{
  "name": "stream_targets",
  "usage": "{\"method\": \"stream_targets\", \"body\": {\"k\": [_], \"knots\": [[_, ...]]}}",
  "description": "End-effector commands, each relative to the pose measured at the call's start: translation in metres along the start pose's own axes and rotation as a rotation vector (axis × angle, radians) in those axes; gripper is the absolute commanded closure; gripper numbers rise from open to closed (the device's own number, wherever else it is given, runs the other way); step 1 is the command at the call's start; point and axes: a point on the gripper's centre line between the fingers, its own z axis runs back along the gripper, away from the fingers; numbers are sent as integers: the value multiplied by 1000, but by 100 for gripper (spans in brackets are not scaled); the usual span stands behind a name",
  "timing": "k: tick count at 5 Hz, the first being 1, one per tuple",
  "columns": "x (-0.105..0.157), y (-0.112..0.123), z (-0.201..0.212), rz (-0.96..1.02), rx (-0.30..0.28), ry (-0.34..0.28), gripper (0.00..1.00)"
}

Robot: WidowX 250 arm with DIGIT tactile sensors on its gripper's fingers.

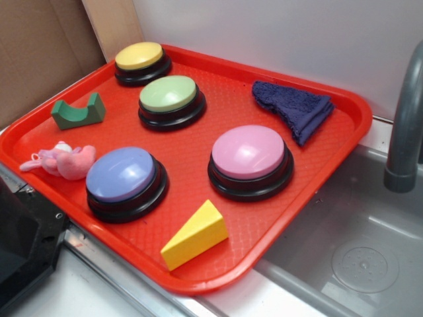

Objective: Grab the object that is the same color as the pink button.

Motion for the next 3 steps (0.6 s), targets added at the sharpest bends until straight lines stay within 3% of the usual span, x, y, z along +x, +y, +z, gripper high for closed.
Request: {"method": "stream_targets", "body": {"k": [1,3], "knots": [[0,0,0,0,0,0,0],[-2,16,-56,-272,-59,-48,0]]}}
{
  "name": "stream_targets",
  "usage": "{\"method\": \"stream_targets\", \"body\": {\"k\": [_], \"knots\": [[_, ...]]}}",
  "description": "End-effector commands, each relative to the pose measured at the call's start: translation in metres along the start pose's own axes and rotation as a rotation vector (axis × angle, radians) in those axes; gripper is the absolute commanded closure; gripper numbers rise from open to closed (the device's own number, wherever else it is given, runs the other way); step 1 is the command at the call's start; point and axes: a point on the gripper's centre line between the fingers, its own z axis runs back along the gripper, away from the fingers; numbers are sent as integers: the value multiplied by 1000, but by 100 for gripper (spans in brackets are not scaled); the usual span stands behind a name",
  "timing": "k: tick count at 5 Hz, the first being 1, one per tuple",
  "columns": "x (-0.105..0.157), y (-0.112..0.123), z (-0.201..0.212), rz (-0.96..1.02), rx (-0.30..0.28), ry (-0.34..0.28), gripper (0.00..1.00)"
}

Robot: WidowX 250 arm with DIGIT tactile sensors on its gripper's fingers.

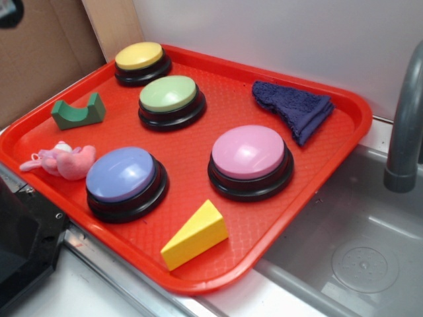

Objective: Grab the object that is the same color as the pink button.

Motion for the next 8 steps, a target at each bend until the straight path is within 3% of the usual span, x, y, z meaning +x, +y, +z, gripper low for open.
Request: {"method": "stream_targets", "body": {"k": [1,2,4,8], "knots": [[-1,23,-60,-309,-70,-17,0],[-4,34,-85,-452,-101,-8,0],[-15,55,-125,-661,-92,19,0],[-19,84,-177,-653,-9,114,0]]}}
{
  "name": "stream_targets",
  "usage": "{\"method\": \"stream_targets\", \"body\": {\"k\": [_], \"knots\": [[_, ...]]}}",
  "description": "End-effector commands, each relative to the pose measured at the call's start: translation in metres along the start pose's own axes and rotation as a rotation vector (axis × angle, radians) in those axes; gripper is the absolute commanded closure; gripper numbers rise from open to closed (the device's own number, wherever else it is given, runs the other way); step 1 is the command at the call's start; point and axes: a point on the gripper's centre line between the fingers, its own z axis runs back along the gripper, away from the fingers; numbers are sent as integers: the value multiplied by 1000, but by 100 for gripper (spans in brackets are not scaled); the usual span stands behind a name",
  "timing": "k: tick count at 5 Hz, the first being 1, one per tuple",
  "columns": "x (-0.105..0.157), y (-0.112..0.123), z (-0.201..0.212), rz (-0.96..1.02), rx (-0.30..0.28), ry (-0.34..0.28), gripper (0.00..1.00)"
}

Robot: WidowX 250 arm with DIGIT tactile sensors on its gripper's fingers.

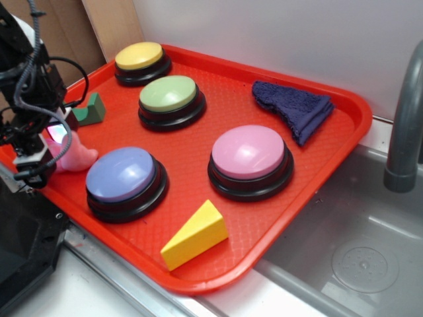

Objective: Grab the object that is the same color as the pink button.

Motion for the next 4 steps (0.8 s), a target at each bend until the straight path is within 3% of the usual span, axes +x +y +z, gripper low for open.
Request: {"method": "stream_targets", "body": {"k": [1,2,3,4], "knots": [[-2,20,-11,70,49,33,0],[-4,24,-11,112,67,41,86],[-5,28,-8,142,56,36,100],[-4,31,3,192,62,29,100]]}}
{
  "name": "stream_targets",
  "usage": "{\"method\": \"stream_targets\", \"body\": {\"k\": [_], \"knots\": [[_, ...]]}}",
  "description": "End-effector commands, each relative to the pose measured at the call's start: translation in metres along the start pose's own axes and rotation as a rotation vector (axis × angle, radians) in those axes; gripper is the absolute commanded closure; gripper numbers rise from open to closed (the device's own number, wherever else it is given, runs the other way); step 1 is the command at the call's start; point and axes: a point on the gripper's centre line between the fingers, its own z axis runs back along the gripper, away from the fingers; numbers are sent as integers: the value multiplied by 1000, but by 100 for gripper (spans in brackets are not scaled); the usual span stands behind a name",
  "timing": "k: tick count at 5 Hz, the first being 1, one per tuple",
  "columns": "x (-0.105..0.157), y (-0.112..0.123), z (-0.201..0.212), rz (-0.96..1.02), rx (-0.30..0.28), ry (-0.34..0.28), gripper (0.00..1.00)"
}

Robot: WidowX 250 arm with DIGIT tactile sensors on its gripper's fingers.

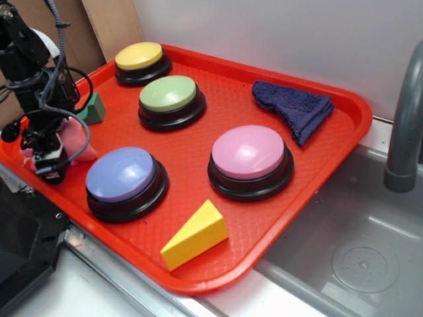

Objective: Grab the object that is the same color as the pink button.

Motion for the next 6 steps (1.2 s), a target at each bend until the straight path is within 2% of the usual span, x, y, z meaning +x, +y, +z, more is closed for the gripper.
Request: {"method": "stream_targets", "body": {"k": [1,2,3,4,5,6], "knots": [[6,18,49,304,44,-59,100],[30,6,95,553,70,-51,100],[53,-5,122,793,72,-93,100],[85,-12,153,850,92,-140,100],[103,-14,170,881,90,-177,100],[110,-13,174,909,97,-200,100]]}}
